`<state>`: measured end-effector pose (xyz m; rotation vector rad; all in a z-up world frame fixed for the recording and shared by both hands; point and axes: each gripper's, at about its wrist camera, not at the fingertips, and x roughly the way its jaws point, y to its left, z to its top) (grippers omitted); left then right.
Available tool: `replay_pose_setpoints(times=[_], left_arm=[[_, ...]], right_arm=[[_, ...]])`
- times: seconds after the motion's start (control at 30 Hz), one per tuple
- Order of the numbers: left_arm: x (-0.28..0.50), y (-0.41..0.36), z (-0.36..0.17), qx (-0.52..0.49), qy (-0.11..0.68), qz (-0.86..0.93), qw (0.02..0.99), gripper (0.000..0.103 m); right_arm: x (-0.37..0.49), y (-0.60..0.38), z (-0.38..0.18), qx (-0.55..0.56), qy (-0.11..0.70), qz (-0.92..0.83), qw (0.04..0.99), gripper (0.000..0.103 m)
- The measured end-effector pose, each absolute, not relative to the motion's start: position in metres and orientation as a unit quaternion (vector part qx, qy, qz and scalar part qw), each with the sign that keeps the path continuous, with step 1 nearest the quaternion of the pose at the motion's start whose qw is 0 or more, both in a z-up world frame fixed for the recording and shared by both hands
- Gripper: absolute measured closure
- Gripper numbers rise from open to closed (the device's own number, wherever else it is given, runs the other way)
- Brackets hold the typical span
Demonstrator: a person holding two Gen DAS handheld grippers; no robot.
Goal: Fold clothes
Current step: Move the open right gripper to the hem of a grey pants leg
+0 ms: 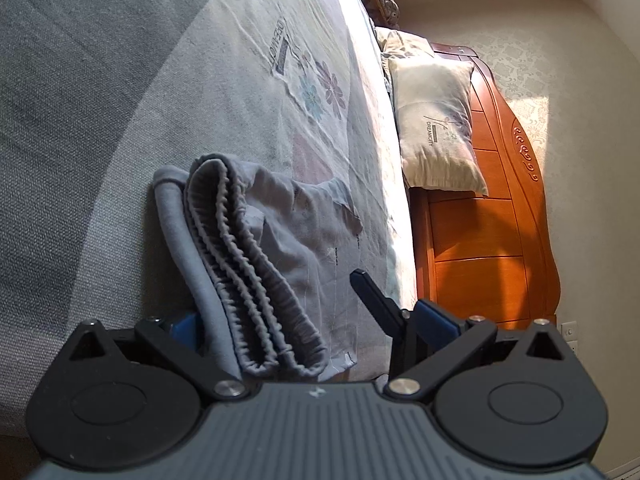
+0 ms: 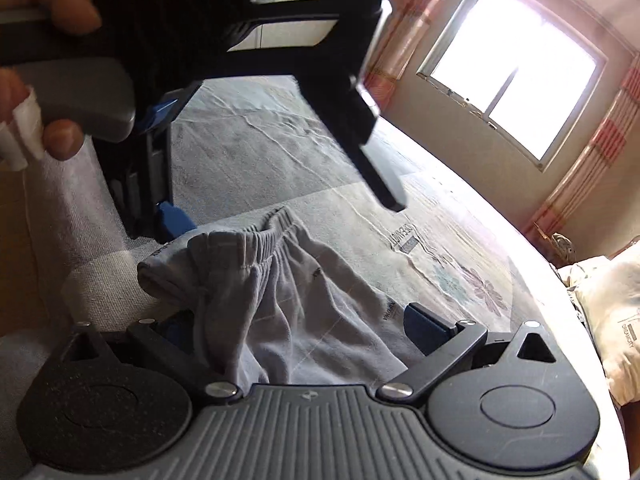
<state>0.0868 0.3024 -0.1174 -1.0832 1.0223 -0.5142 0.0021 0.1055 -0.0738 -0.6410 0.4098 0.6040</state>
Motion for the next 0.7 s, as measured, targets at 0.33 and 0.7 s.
replay_pose_setpoints(times=[0.33,0.7], left_arm=[[0.109,0.286,-0.128,-0.479,0.473,-0.24,0.699,0.001],[0.116,0.289,-0.131,-0.47,0.489,-0.253,0.69,0.001]], right_arm=[[0.005,0.099,-0.069,-0.298,0.206,0.295,0.884,0.0],[0.011,0.044,-0.047,-0.213,0.29,0.404,0.841,0.0]])
